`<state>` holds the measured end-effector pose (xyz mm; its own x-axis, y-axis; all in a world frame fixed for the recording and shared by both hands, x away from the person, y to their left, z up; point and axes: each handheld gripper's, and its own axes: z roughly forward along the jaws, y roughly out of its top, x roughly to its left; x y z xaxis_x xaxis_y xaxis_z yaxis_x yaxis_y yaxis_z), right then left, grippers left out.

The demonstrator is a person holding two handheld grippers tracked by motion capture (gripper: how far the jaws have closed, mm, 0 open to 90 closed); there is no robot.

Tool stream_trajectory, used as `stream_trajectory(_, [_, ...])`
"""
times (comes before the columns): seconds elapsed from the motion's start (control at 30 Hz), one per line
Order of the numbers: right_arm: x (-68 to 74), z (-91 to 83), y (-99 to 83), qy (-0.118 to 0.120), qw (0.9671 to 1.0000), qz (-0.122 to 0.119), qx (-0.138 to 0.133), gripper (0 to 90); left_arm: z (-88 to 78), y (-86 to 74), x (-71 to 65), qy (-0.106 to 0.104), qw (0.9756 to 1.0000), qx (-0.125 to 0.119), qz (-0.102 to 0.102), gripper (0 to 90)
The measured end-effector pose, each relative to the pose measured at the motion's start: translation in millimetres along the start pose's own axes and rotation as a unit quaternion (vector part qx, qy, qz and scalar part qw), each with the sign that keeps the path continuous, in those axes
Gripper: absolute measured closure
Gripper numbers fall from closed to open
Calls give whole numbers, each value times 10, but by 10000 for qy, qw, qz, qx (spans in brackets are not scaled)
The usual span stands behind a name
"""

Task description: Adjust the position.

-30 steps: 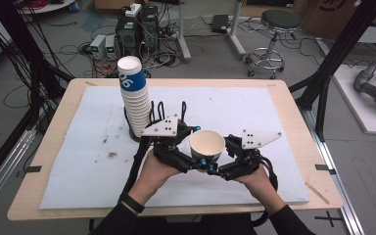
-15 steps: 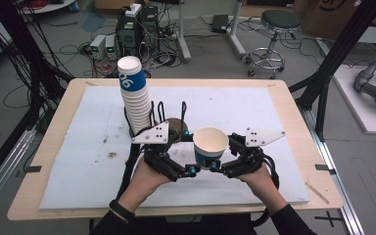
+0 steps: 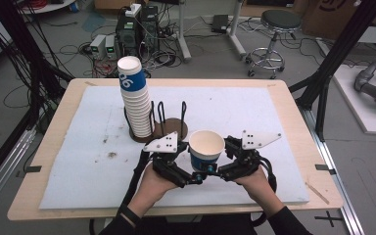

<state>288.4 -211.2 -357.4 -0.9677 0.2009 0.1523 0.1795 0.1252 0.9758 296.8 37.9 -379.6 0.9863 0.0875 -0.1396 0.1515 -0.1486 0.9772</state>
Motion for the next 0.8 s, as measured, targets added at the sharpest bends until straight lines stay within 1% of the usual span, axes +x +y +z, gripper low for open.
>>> stream_trajectory(0.07, [7,17,-12,39,10000,5,11,257,6,-16,-9,-25,10000,-44,77,209])
stream_trajectory(0.1, [15,24,-15,23,10000,-3,25,258,6,-20,-14,3,10000,-32,84,251])
stream_trajectory(0.13, [17,26,-16,55,10000,-11,37,259,1,-25,-15,-8,9999,-37,117,279])
stream_trajectory(0.17, [25,29,-16,78,10000,-20,30,260,0,-27,-17,-1,9999,-53,113,295])
stream_trajectory(0.23, [24,32,-18,68,10000,-36,36,260,-3,-26,-19,11,9999,-24,102,299])
stream_trajectory(0.3, [25,30,-19,73,9999,-35,64,259,-7,-22,-19,21,9999,28,156,301])
stream_trajectory(0.33, [27,28,-19,76,9999,-71,80,255,-9,-21,-20,17,9998,63,174,302])
stream_trajectory(0.37, [29,29,-16,71,9999,-114,108,239,-10,-21,-18,-3,9999,67,156,300])
stream_trajectory(0.43, [29,39,-6,112,9998,-87,155,210,-9,-24,-9,-42,9999,87,130,299])
stream_trajectory(0.5, [49,47,17,85,9998,-86,165,180,-5,-30,-6,-60,9998,120,144,299])
stream_trajectory(0.6, [46,47,38,104,9998,-72,122,165,3,-37,-5,-66,9997,194,137,299])
stream_trajectory(0.67, [43,31,53,130,9999,-10,37,162,9,-41,0,-76,9995,261,153,299])
stream_trajectory(0.8, [48,14,72,151,9999,56,-52,153,25,-45,-7,-101,9993,307,161,299])
